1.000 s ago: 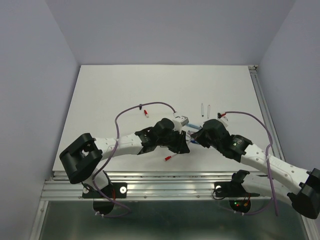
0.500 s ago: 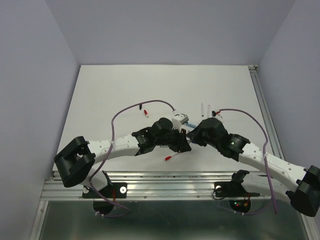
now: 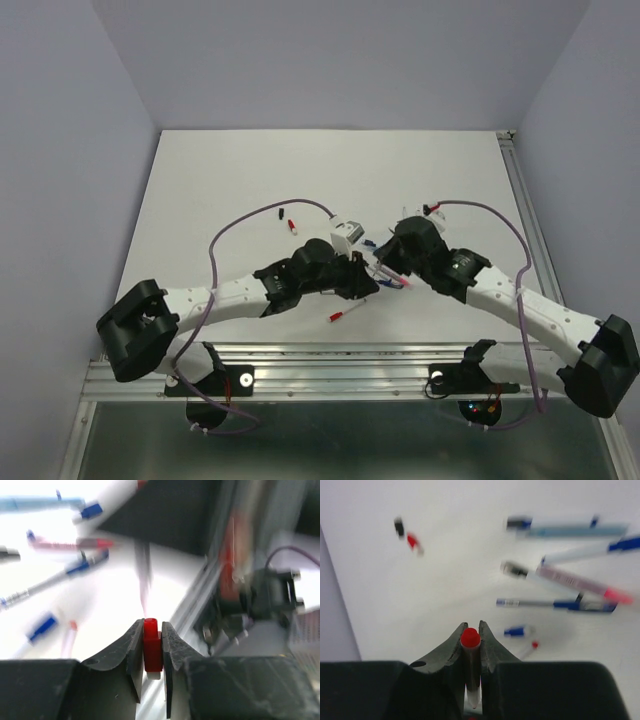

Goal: Open the pen caps

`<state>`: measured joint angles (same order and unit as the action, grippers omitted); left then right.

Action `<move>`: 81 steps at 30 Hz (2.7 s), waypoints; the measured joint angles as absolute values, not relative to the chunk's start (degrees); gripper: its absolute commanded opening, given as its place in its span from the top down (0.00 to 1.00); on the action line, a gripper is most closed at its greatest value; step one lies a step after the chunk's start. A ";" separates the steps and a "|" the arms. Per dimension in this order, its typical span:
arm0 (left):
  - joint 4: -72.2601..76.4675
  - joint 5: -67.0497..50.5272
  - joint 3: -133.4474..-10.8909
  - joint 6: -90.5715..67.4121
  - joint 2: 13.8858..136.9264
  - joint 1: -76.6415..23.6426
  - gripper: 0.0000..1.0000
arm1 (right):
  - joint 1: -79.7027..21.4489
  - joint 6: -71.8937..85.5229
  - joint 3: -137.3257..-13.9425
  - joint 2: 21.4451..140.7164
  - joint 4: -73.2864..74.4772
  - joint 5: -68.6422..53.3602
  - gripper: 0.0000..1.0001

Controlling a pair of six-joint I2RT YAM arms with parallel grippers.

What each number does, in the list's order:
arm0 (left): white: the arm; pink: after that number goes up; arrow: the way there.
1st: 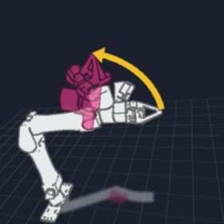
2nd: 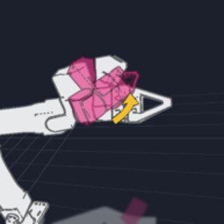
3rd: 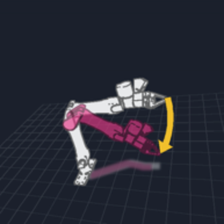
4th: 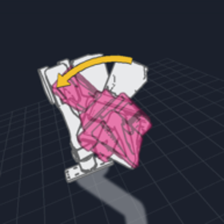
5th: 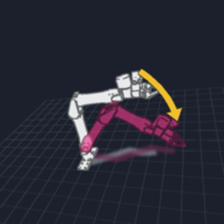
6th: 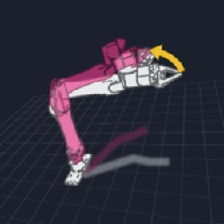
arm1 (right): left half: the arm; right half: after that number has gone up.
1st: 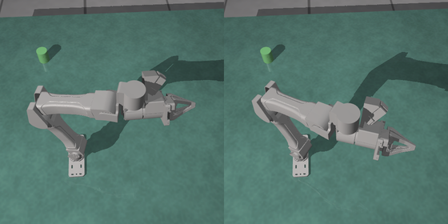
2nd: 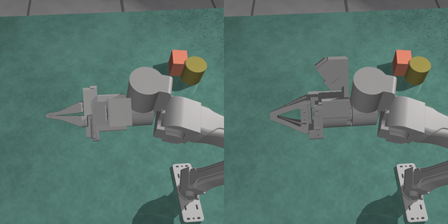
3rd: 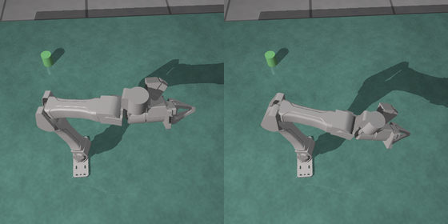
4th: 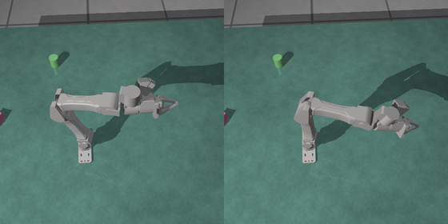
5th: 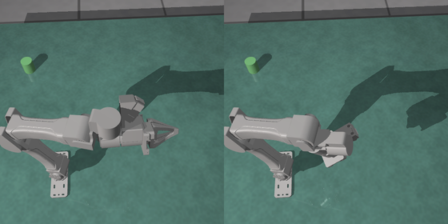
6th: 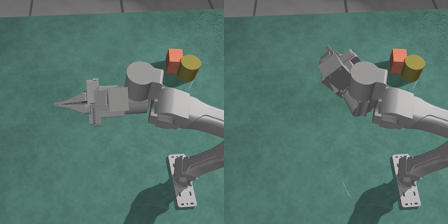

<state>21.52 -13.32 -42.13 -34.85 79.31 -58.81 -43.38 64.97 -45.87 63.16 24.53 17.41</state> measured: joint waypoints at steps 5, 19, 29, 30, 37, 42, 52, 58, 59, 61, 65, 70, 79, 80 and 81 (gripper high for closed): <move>18.33 -14.44 -34.35 -38.04 71.09 -63.88 1.00 | -26.26 58.30 -56.07 71.20 22.50 28.18 0.99; 2.50 -5.21 -36.99 -40.49 69.58 -60.03 1.00 | -18.68 45.69 -66.72 82.59 22.24 29.23 0.99; -4.67 3.90 -51.05 -35.73 79.83 -38.09 1.00 | -15.40 42.19 -62.96 86.74 22.28 25.06 0.99; -5.13 4.54 -51.88 -35.40 80.86 -37.10 0.99 | -14.70 41.74 -62.94 87.94 22.24 24.62 0.99; -9.19 7.88 -58.28 -34.46 91.59 -29.19 0.89 | -11.60 39.46 -62.94 93.76 22.22 23.14 0.99; -9.76 7.97 -60.71 -33.76 97.82 -24.34 0.89 | -10.87 37.15 -63.68 99.31 22.61 22.72 0.99; -10.04 8.45 -63.18 -32.64 103.81 -20.12 0.86 | -10.85 32.58 -67.16 106.50 22.65 24.16 0.95; -9.98 8.38 -64.90 -32.36 105.43 -20.14 0.73 | -10.85 32.18 -67.72 107.13 22.24 24.21 0.84; -9.98 8.40 -65.19 -32.36 105.65 -20.14 0.71 | -10.85 32.18 -67.79 107.18 22.26 24.21 0.84; -9.93 8.38 -65.30 -32.29 105.73 -20.14 0.64 | -10.85 32.25 -67.81 107.22 22.17 24.16 0.83; -9.82 7.99 -65.41 -32.05 105.78 -20.14 0.53 | -10.85 32.40 -67.90 107.28 22.09 23.90 0.78; -9.69 7.62 -65.52 -31.90 105.78 -20.16 0.46 | -10.85 32.80 -67.92 107.28 22.04 23.42 0.70; -10.13 6.61 -65.54 -31.70 105.27 -20.16 0.35 | -10.83 33.47 -68.03 107.28 22.02 21.67 0.68; -10.50 6.35 -65.52 -31.70 105.10 -20.16 0.35 | -10.83 33.69 -68.05 107.26 22.02 21.50 0.64; -10.83 6.09 -65.41 -31.70 104.77 -20.16 0.35 | -10.83 33.71 -68.05 107.26 22.02 21.41 0.64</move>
